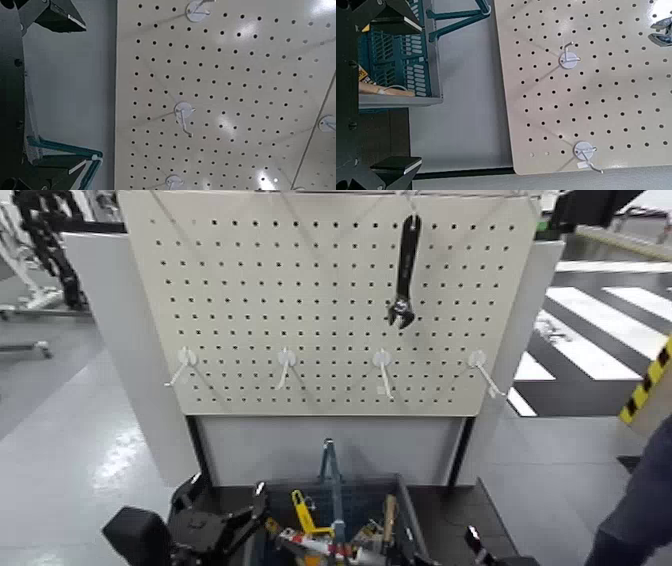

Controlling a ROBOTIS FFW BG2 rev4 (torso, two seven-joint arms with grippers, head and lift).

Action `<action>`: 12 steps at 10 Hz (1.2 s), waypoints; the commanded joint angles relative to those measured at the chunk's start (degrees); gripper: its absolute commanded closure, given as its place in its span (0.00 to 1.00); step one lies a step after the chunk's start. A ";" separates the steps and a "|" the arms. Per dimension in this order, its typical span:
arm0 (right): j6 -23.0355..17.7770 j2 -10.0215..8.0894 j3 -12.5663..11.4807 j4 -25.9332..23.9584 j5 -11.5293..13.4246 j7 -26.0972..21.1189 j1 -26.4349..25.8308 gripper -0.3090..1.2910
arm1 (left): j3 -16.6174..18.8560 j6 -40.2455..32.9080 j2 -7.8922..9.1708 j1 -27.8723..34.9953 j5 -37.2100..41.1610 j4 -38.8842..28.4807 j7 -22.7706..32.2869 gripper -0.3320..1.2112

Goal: Grasp the handle of the crate.

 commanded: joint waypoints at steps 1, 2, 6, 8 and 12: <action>0.31 -0.09 0.10 -0.09 -0.15 0.00 -0.01 0.28 | 0.69 9.44 1.25 -3.01 11.75 -0.83 -5.46 0.29; 0.39 -0.26 0.27 -0.09 -0.15 0.00 -0.27 0.28 | 1.48 14.10 1.60 -4.24 18.17 -0.65 -7.92 0.29; 0.39 -0.09 0.18 -0.09 -0.15 -0.09 -0.18 0.29 | 2.71 29.39 2.40 -9.34 41.02 1.46 -10.30 0.29; 0.31 0.00 0.18 -0.09 -0.15 0.00 -0.09 0.29 | 2.27 37.21 2.92 -11.97 50.78 3.57 -10.12 0.29; 0.13 0.09 0.27 0.09 -0.15 0.00 -0.18 0.29 | 0.69 50.66 5.03 -19.80 61.50 13.15 -11.79 0.29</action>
